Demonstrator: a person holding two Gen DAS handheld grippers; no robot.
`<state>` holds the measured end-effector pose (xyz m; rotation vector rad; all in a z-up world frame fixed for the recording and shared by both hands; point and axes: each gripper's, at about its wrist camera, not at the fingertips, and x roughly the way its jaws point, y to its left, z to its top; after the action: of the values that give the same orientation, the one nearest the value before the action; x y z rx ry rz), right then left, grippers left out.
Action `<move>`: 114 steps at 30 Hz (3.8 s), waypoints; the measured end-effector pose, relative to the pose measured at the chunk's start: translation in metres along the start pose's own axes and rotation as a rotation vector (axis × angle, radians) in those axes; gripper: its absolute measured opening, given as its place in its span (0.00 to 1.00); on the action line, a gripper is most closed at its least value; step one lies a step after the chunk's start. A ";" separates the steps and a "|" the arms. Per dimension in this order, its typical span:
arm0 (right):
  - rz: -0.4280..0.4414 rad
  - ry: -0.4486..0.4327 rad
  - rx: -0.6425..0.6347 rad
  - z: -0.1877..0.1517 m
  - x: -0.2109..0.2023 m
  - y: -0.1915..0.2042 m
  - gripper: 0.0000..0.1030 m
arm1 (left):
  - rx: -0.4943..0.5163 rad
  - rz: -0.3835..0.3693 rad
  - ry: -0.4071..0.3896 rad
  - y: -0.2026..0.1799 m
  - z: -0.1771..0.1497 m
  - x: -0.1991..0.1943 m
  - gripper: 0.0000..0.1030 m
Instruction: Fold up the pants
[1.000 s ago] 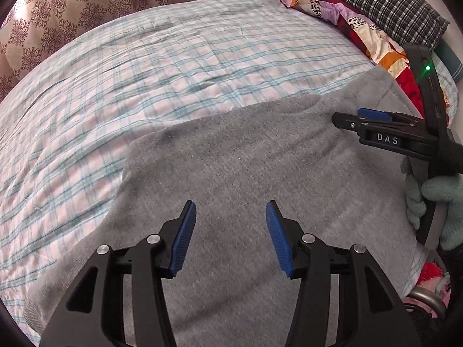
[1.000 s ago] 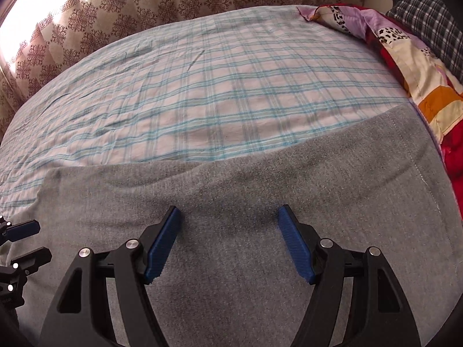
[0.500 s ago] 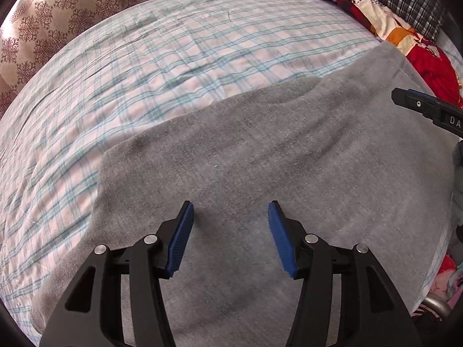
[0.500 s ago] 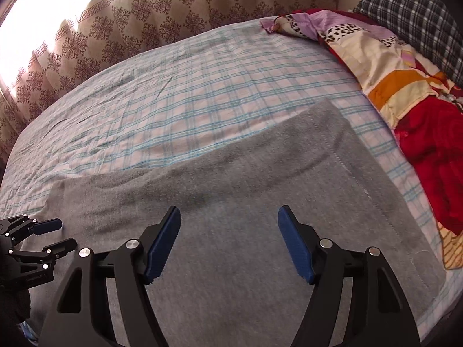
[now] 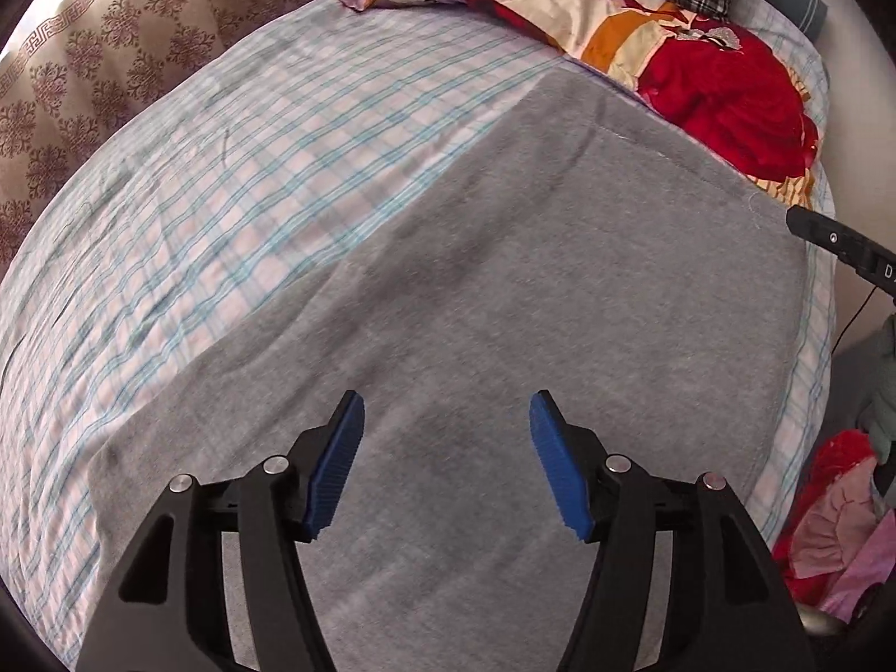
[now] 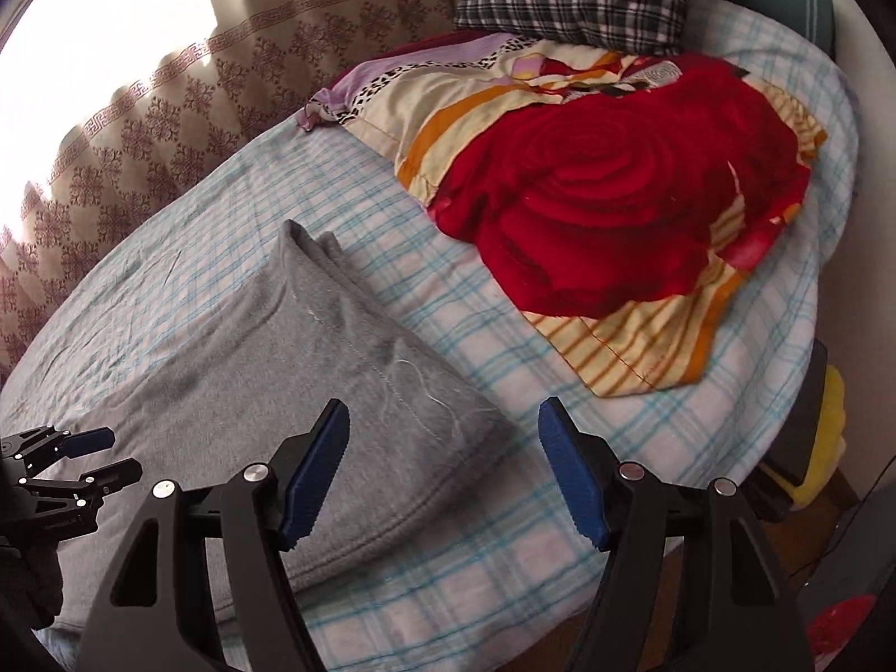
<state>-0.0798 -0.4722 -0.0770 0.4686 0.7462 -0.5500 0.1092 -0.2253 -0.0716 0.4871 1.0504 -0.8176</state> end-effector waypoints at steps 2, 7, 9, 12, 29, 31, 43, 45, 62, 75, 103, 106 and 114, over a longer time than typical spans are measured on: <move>0.034 0.011 0.051 -0.005 0.005 -0.013 0.68 | 0.011 -0.014 -0.004 -0.012 0.008 0.000 0.61; 0.136 0.026 0.097 -0.010 0.018 -0.021 0.64 | 0.016 -0.051 -0.003 -0.032 0.026 0.000 0.62; 0.185 0.045 0.116 -0.011 0.025 -0.021 0.56 | -0.003 -0.065 -0.001 -0.035 0.031 0.001 0.62; 0.198 0.064 0.136 -0.011 0.034 -0.020 0.46 | -0.033 -0.073 0.008 -0.037 0.039 0.004 0.62; 0.242 0.006 0.077 -0.007 0.016 -0.007 0.23 | -0.147 -0.244 0.046 -0.051 0.092 0.023 0.64; 0.227 -0.021 0.020 -0.006 0.008 0.004 0.23 | -0.157 -0.276 0.046 -0.055 0.101 0.023 0.73; 0.136 -0.156 -0.427 -0.031 -0.038 0.092 0.21 | -0.206 -0.365 0.086 -0.066 0.140 0.019 0.76; 0.126 -0.171 -0.496 -0.039 -0.041 0.107 0.21 | -0.196 -0.380 0.095 -0.066 0.140 0.019 0.77; 0.225 -0.135 -0.582 -0.062 -0.057 0.145 0.21 | -0.316 -0.340 0.228 -0.027 0.111 0.038 0.20; 0.491 -0.060 -0.509 -0.056 -0.087 0.167 0.21 | -0.372 -0.351 0.086 0.019 0.071 -0.033 0.16; 0.602 0.248 -0.750 -0.159 -0.062 0.302 0.24 | -0.639 -0.342 0.023 0.163 -0.119 -0.040 0.16; 0.599 0.277 -0.748 -0.162 -0.060 0.304 0.30 | -0.655 -0.361 0.025 0.169 -0.128 -0.032 0.16; 0.618 0.279 -0.571 -0.125 -0.063 0.261 0.42 | -0.658 -0.340 0.022 0.180 -0.142 -0.028 0.23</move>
<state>-0.0199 -0.1825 -0.0582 0.2179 0.9288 0.3147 0.1634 -0.0042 -0.1126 -0.2477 1.3654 -0.7065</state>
